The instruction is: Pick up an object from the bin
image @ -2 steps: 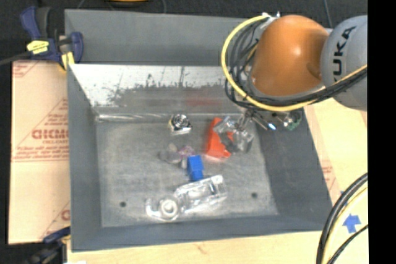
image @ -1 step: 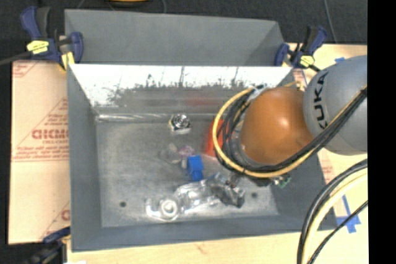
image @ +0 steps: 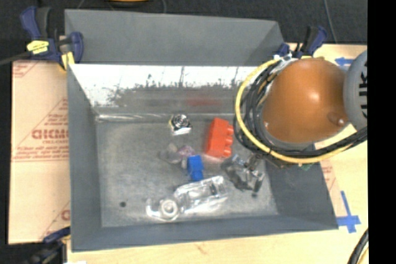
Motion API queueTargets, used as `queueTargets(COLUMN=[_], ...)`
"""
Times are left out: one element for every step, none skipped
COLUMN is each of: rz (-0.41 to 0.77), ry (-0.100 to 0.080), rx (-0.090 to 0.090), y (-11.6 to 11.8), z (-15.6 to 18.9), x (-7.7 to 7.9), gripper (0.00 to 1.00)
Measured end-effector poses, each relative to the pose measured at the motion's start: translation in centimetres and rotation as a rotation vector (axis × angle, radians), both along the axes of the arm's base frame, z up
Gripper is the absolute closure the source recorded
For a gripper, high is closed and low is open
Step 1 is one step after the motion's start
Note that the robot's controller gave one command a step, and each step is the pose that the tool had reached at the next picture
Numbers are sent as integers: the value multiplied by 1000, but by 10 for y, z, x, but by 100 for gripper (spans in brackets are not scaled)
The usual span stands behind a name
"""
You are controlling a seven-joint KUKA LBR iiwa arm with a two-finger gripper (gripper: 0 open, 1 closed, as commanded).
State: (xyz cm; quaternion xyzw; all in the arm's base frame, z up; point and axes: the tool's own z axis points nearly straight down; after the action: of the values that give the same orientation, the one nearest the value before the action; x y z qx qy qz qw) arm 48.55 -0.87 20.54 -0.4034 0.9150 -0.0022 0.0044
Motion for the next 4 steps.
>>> queueTargets(rz=[-261,-258,-174,-173], ry=[11,7,3,-4], rx=[3,2,5,5], y=[15,15,16,16], z=[-65,-64,-135,-131], x=[0,1,32,34], gripper=[100,0,0,100])
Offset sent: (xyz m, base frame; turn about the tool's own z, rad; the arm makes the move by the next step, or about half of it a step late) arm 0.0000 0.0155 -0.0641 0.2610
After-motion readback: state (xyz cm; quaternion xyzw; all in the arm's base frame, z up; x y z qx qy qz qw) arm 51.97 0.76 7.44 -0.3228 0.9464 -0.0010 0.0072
